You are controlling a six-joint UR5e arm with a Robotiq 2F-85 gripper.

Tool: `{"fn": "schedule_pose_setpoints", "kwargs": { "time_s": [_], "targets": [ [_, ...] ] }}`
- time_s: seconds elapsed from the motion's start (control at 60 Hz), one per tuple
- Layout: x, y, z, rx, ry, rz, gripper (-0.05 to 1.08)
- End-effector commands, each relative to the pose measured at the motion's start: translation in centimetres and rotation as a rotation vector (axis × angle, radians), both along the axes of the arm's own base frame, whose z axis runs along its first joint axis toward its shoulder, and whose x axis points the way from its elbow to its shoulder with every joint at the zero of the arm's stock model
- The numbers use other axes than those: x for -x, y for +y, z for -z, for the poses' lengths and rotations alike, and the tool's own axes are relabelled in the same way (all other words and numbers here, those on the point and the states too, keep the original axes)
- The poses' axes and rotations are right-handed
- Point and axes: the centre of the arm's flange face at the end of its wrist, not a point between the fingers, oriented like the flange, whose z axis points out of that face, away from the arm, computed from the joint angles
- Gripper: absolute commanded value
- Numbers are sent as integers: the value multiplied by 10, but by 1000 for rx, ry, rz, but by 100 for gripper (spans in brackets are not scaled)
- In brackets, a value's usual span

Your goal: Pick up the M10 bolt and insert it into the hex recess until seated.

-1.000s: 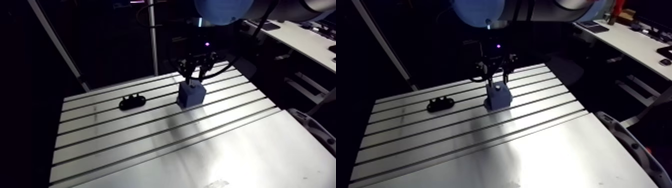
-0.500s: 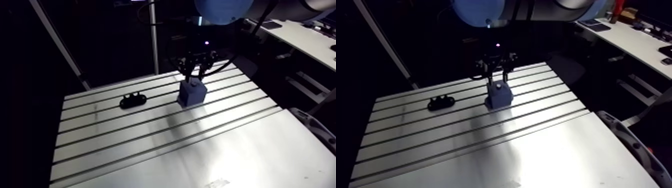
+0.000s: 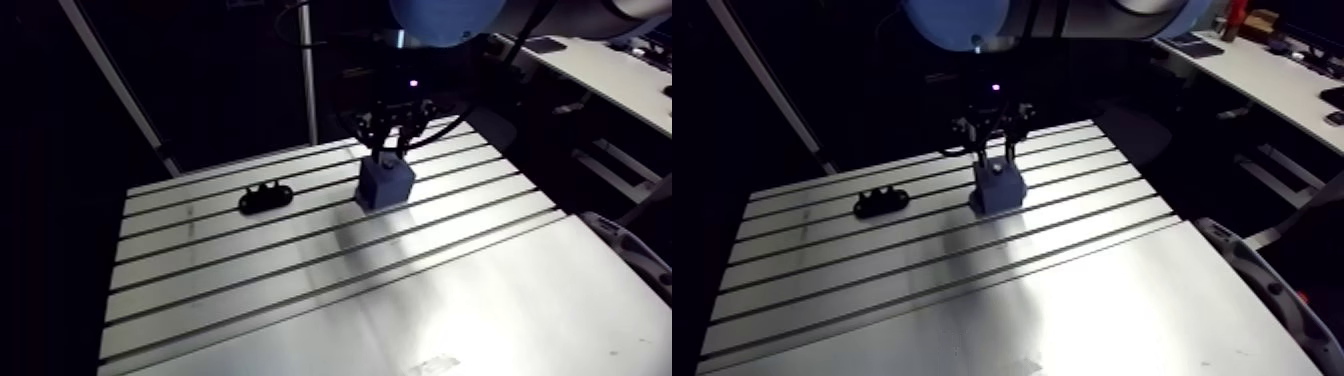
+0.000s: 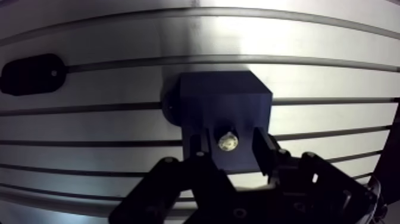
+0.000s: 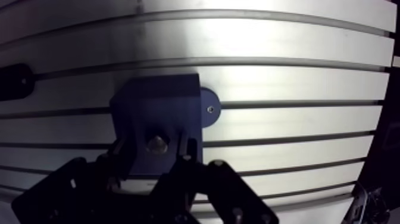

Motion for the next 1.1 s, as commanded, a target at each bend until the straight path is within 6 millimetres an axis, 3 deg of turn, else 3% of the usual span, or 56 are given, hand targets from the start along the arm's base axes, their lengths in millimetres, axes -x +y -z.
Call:
{"fn": "schedule_pose_setpoints", "kwargs": {
  "time_s": [0.017, 1.1],
  "targets": [
    [0, 0, 1, -1, -2, 2, 53],
    [-4, -1, 6, -1, -15, 15, 61]
  ]
}}
